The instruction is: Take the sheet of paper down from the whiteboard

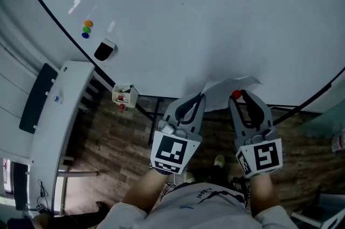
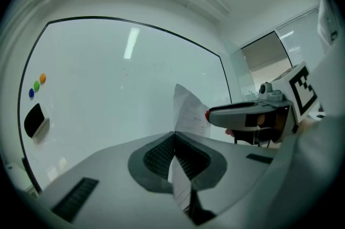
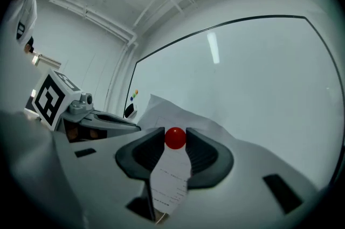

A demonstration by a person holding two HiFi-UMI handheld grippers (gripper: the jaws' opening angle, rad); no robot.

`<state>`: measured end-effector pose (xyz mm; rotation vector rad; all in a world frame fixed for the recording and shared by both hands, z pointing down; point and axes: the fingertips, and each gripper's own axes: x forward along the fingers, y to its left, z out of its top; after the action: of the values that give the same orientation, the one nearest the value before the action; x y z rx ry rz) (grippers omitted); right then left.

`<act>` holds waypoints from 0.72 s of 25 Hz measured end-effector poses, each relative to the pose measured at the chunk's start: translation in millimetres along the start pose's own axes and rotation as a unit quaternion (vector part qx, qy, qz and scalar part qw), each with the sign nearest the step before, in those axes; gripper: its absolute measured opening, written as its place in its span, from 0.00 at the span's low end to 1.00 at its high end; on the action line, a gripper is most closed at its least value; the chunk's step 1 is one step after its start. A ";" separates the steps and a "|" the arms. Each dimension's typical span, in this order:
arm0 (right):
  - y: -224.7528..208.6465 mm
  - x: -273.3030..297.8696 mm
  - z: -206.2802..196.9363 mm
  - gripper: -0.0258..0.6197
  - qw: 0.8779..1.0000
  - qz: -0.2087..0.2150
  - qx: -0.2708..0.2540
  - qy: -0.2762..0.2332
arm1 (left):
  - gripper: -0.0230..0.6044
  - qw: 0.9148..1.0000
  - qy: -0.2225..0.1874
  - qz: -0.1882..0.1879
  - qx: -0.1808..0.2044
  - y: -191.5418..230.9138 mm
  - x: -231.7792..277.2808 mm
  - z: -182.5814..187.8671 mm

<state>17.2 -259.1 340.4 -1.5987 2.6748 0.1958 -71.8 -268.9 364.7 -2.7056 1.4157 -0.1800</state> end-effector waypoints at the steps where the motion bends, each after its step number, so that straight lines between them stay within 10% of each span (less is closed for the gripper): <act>1: 2.5 -3.6 -3.5 0.24 1.000 -0.004 0.008 0.002 | 0.06 1.000 0.004 -0.002 -0.004 -1.1 -4.3 -5.2; 18: 22.3 -44.6 -3.8 0.24 0.999 -0.036 0.014 0.014 | 0.06 0.999 0.010 -0.025 -0.023 -22.5 -36.8 -17.5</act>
<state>18.9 -210.0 349.9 -1.7000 2.6223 0.1361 -76.7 -226.2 382.5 -2.7851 1.3761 -0.1814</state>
